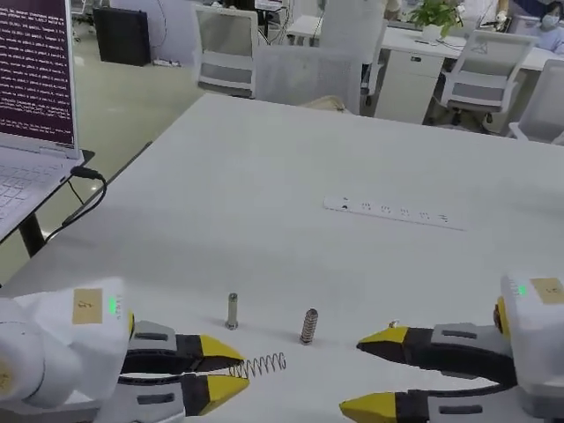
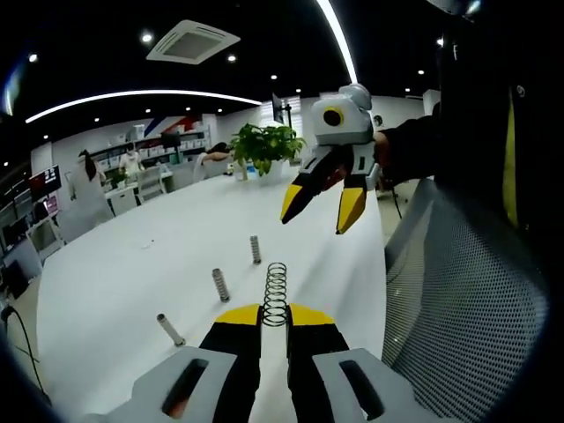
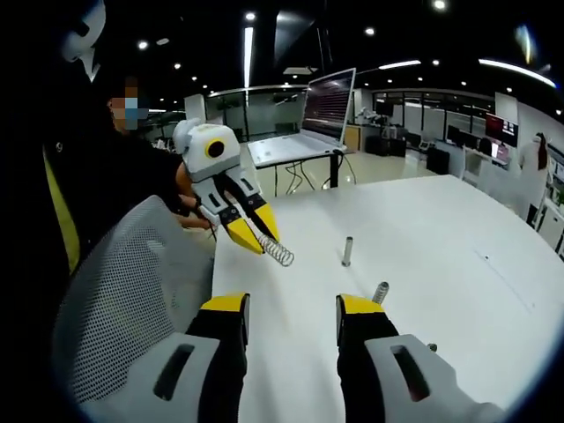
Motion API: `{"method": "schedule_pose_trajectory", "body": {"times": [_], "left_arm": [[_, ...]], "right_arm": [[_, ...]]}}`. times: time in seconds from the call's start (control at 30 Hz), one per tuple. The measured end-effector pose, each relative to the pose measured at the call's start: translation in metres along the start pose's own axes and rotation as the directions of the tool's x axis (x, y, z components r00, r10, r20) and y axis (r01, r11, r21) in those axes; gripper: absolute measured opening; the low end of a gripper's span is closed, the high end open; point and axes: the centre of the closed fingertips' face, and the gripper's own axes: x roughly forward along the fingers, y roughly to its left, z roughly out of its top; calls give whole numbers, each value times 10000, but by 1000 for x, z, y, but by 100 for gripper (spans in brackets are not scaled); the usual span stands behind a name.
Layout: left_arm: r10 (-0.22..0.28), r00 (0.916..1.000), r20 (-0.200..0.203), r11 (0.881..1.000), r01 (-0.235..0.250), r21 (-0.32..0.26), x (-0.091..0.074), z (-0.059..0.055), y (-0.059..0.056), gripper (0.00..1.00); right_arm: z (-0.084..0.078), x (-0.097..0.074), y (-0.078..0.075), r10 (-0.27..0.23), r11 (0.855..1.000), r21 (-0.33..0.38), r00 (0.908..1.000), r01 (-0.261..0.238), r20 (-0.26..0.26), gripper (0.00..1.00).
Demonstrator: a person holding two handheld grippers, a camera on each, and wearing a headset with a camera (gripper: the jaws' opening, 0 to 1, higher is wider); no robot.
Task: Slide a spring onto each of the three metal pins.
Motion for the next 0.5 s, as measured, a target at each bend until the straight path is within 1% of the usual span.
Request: {"method": "schedule_pose_trajectory", "body": {"times": [0.07, 0.27, 0.33, 0.43, 0.5], "left_arm": [[-150, 9999, 63, 9998, 149, 97, -1, 5, -5, 3], [-380, 9992, 149, 9990, 376, 238, -2, 11, -13, 3], [-531, 9983, 229, 9983, 525, 259, -3, 14, -18, 3], [-648, 9974, 304, 9975, 639, 298, -3, 18, -23, 3], [-688, 9970, 359, 9973, 677, 296, -3, 21, -24, 3]], "right_arm": [[3, 4, 4, 220, 9994, -254, 9997, -222, -98, 37], [10, 14, 17, 782, 9946, -671, 9967, -794, -202, 36], [13, 18, 22, 989, 9918, -793, 9950, -999, -172, 35], [13, 22, 30, 1410, 9859, -875, 9898, -1423, -211, 32], [13, 24, 33, 1526, 9836, -936, 9880, -1543, -246, 31]]}}
